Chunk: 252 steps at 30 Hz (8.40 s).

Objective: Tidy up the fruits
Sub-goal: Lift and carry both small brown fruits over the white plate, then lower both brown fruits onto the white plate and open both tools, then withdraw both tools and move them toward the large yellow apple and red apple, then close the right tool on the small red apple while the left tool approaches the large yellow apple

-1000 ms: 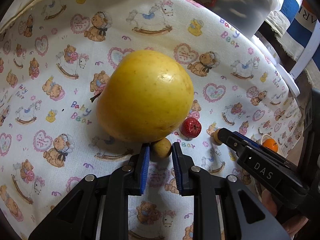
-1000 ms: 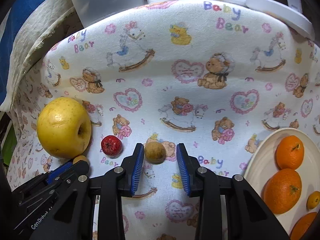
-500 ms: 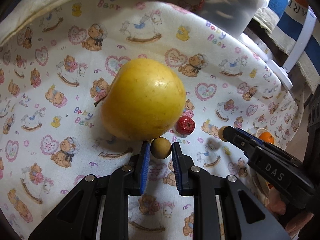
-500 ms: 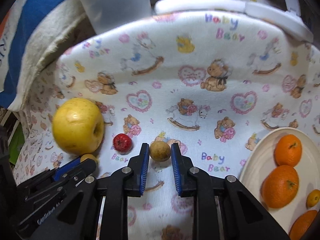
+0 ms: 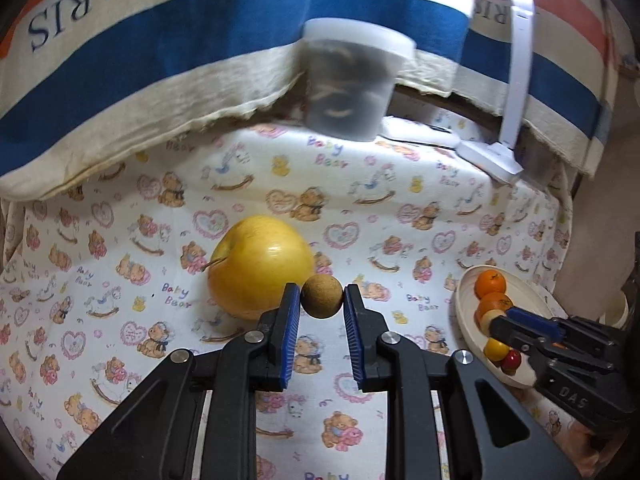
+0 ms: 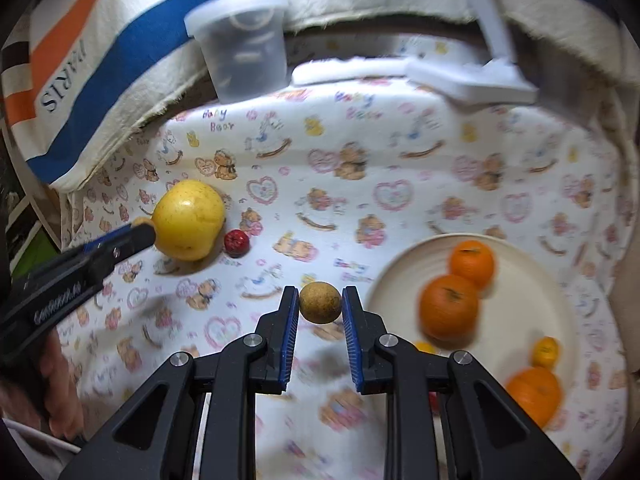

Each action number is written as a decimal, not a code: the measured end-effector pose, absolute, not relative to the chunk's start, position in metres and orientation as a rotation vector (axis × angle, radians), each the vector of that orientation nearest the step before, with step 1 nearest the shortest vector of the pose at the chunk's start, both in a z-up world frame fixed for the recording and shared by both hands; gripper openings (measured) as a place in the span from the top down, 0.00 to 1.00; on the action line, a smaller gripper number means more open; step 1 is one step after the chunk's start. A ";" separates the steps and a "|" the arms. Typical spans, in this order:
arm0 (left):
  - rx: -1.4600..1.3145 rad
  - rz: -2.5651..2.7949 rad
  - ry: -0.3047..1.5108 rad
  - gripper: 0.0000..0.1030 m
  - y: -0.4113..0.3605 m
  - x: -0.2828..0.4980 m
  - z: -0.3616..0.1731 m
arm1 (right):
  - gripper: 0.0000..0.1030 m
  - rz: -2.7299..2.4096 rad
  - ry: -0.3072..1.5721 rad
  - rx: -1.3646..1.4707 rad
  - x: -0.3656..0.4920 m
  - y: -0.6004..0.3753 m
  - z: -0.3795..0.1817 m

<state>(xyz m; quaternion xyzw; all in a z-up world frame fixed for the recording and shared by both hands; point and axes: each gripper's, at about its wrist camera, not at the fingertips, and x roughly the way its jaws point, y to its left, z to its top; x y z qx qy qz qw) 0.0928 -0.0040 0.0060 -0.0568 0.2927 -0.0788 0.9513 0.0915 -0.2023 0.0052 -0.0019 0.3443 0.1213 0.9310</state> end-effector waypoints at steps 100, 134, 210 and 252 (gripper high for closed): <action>0.143 -0.455 0.640 0.52 -0.141 0.076 -0.009 | 0.77 0.172 0.710 0.301 0.063 -0.331 -0.005; 0.086 -0.208 0.184 0.01 -0.052 -0.001 0.058 | 0.16 0.052 0.454 0.162 0.032 -0.307 0.016; -0.323 0.175 0.565 0.04 0.120 0.108 -0.005 | 0.72 0.327 0.864 -0.117 0.217 -0.054 -0.059; 0.375 0.001 0.693 0.18 -0.028 0.170 -0.040 | 0.72 0.142 0.522 0.156 0.162 -0.165 -0.006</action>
